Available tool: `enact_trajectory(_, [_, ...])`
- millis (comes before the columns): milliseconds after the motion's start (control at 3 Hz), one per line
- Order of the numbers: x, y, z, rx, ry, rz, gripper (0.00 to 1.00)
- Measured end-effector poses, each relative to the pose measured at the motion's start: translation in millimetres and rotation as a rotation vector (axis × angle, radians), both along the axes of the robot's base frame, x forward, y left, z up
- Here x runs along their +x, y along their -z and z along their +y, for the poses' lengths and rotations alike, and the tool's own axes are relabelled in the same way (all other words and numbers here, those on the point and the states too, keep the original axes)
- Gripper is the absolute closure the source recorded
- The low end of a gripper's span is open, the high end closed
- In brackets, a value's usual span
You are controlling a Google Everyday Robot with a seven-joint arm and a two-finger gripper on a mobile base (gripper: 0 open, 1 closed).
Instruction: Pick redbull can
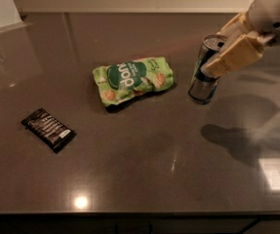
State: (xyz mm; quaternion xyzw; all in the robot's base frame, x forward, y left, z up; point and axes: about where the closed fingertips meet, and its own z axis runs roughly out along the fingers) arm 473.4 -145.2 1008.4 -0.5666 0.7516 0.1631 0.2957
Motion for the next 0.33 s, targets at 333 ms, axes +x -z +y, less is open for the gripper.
enact_trajectory(333, [0.4, -1.9, 0.4, 0.003, 0.0, -0.003, 1.0])
